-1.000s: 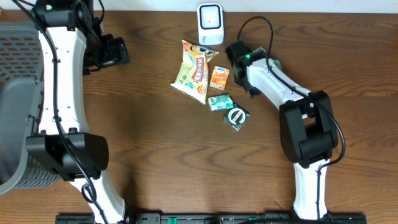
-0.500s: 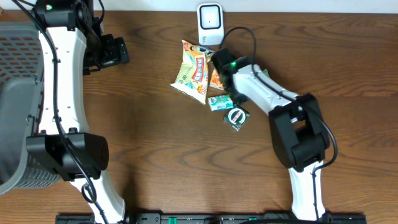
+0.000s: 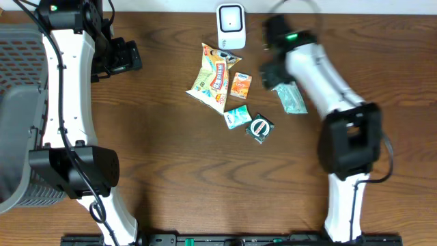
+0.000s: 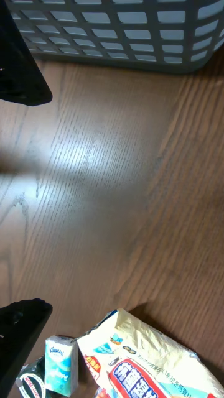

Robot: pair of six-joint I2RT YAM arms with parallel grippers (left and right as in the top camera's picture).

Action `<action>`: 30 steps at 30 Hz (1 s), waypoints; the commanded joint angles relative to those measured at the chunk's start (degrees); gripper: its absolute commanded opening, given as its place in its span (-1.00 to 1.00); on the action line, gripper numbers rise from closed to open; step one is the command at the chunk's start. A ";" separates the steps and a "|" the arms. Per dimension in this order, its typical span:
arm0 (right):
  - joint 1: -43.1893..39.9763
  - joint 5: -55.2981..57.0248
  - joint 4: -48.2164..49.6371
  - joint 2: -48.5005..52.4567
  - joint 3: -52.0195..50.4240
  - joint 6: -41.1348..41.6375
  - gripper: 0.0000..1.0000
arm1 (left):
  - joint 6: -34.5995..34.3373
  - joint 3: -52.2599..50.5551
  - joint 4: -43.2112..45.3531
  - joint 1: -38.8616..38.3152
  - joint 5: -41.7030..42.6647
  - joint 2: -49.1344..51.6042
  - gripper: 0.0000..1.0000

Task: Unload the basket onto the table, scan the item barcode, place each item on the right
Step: 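Turn the green pack's barcode toward the scanner window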

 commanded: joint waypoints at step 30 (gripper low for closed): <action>-15.54 -70.42 16.44 -4.13 -19.91 -16.87 -0.98 | 0.35 0.22 -0.17 0.24 -0.52 0.33 0.95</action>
